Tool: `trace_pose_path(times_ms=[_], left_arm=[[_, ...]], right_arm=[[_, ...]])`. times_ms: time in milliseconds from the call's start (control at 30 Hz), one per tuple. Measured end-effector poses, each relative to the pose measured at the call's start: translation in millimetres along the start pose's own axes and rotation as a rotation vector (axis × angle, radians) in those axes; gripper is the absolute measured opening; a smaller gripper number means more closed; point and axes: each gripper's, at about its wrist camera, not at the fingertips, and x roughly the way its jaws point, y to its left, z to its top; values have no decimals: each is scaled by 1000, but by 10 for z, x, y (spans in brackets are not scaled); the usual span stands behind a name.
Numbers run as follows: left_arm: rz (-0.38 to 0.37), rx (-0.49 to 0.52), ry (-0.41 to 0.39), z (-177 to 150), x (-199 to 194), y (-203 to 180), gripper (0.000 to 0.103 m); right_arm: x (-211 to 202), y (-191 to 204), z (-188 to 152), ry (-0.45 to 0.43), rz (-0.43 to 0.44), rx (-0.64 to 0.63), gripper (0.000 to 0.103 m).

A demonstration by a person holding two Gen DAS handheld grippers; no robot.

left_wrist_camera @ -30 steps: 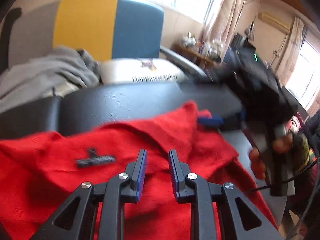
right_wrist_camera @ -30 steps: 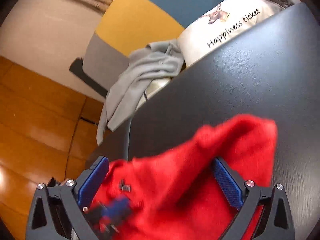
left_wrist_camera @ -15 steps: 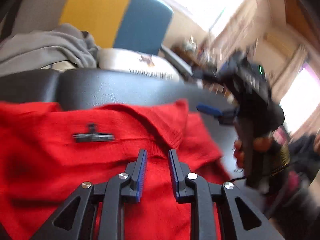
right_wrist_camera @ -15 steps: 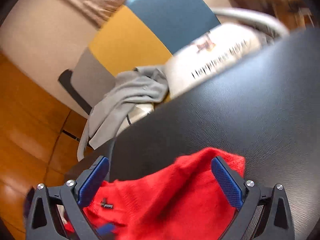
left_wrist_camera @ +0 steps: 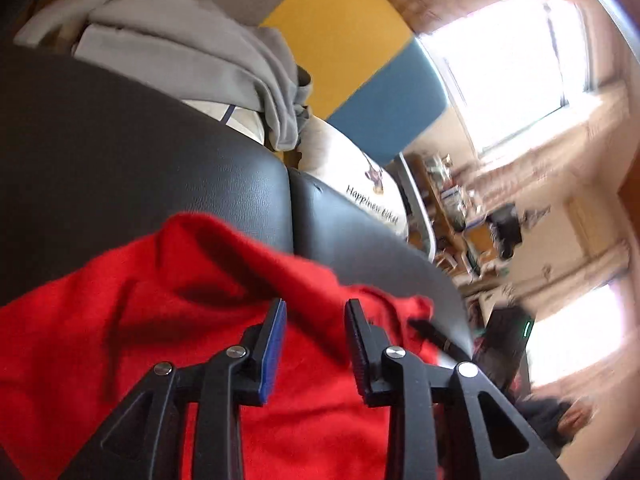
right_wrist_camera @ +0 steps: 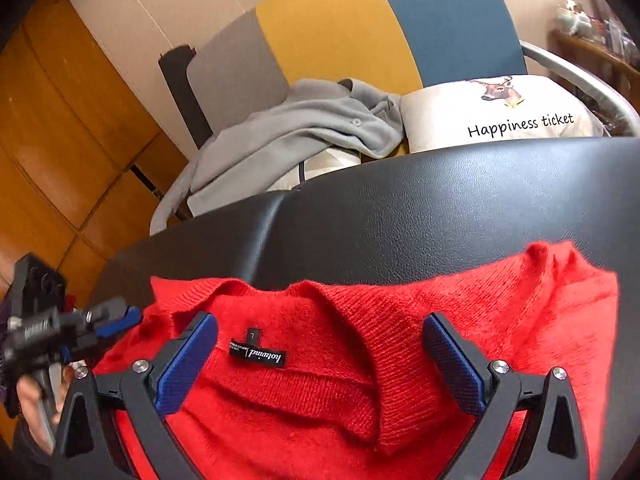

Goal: Fold clothes

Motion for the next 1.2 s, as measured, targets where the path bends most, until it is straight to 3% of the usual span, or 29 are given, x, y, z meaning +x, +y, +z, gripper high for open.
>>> trace_pose_path(times_ms=[133, 333, 533, 667, 700, 800, 1033, 1100, 1200], left_arm=[[-1, -78, 21, 159, 190, 74, 37], [119, -102, 164, 240, 543, 143, 35], [57, -168, 114, 236, 335, 187, 36], [53, -207, 135, 267, 461, 246, 34], [55, -182, 119, 302, 492, 192, 23], [89, -90, 71, 368, 562, 71, 10], [289, 118, 17, 275, 588, 128, 7], [351, 177, -18, 241, 515, 13, 13], [330, 196, -125, 205, 231, -179, 17]], right_arm=[[54, -82, -170, -52, 13, -10, 103], [60, -16, -208, -65, -9, -45, 103], [65, -54, -185, -83, 27, -19, 103], [71, -39, -192, -85, 20, -25, 103], [71, -36, -190, -85, 19, -26, 103], [68, -30, -186, -84, 17, -27, 103], [67, -44, -184, -92, 22, -21, 103], [77, -46, -183, -93, 22, -21, 103], [86, -54, -185, -94, 22, -20, 103]])
